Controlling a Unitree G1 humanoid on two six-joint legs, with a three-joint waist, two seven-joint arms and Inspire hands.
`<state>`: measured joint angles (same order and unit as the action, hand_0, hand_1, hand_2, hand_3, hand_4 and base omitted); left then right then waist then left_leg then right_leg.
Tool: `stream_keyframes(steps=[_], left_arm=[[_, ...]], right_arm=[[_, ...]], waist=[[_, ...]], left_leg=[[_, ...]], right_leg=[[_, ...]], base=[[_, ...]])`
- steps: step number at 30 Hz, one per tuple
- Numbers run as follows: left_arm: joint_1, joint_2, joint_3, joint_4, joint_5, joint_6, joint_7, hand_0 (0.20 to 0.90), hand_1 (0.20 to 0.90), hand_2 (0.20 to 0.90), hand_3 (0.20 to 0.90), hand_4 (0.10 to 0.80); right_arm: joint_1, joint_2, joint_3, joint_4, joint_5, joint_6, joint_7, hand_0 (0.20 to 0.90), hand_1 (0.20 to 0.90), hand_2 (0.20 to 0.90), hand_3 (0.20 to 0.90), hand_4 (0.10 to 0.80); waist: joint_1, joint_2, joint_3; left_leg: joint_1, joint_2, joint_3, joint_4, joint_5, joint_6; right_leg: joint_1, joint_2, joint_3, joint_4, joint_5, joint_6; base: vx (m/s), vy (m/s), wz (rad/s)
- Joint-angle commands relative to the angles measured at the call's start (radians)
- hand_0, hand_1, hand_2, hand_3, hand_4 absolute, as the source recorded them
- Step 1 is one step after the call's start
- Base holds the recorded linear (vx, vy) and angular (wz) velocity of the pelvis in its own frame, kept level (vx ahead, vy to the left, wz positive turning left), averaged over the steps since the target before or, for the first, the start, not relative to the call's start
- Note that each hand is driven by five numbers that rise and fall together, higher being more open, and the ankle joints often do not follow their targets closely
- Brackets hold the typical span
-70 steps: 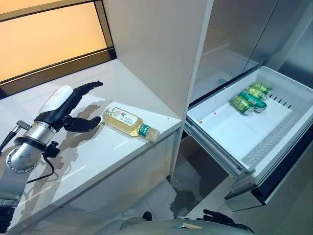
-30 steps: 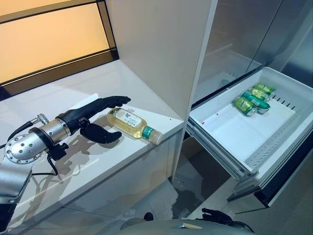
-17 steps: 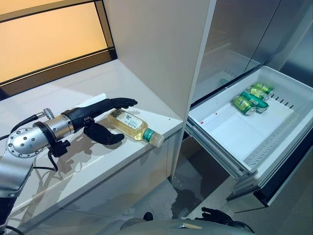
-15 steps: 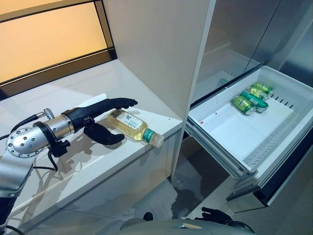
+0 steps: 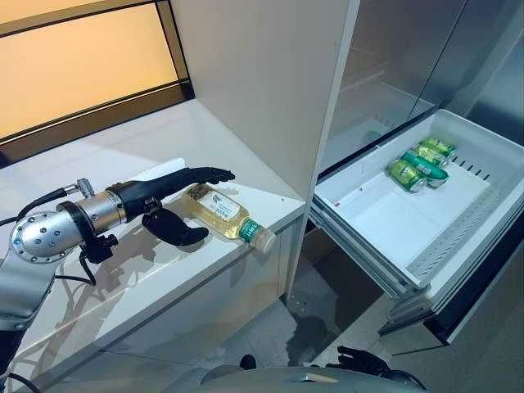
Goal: Put drinks into fridge and close the fridge
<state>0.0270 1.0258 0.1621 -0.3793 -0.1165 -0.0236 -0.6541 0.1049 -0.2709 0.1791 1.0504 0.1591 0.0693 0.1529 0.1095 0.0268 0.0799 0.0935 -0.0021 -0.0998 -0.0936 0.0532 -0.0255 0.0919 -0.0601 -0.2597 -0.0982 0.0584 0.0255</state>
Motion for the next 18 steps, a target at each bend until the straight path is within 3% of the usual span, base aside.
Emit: stream_keyframes(steps=[1, 6, 16, 18], left_arm=[[-0.028, 0.064, 0.044, -0.099, 0.024, -0.107, 0.021, 0.3, 0.3, 0.3, 0.2, 0.1], [-0.011, 0.082, 0.064, -0.087, 0.145, -0.154, 0.055, 0.3, 0.3, 0.3, 0.2, 0.1], [0.03, 0.092, 0.115, -0.102, 0.104, -0.199, 0.063, 0.3, 0.3, 0.3, 0.2, 0.1], [0.016, 0.1, 0.092, -0.084, 0.104, -0.188, 0.077, 0.3, 0.3, 0.3, 0.2, 0.1]], right_arm=[[0.015, -0.036, 0.054, -0.036, 0.006, -0.006, -0.002, 0.9, 0.9, 0.9, 0.9, 0.8], [0.015, -0.033, 0.05, -0.028, 0.004, -0.01, 0.0, 0.9, 0.9, 0.9, 0.9, 0.8], [0.022, -0.029, 0.04, -0.024, 0.018, -0.007, -0.002, 0.9, 0.9, 0.9, 0.9, 0.8], [0.025, -0.028, 0.035, -0.024, 0.002, -0.005, 0.002, 0.9, 0.9, 0.9, 0.9, 0.8]], waist=[[-0.013, 0.003, -0.012], [-0.013, 0.003, -0.013], [-0.004, 0.002, -0.017], [-0.009, 0.005, -0.018]], left_leg=[[0.002, -0.042, 0.06, 0.006, -0.09, 0.008], [0.002, -0.043, 0.059, 0.006, -0.091, 0.009], [0.001, -0.043, 0.053, 0.006, -0.089, 0.006], [0.001, -0.043, 0.053, 0.006, -0.088, 0.01]], right_leg=[[0.061, -0.011, -0.005, 0.026, -0.087, 0.085], [0.061, -0.01, -0.005, 0.028, -0.089, 0.084], [0.064, -0.004, -0.007, 0.022, -0.088, 0.082], [0.061, -0.005, -0.002, 0.023, -0.086, 0.083]], base=[[0.0, 0.0, 0.0], [0.0, 0.0, 0.0], [0.015, -0.007, 0.0], [0.04, -0.001, -0.01]])
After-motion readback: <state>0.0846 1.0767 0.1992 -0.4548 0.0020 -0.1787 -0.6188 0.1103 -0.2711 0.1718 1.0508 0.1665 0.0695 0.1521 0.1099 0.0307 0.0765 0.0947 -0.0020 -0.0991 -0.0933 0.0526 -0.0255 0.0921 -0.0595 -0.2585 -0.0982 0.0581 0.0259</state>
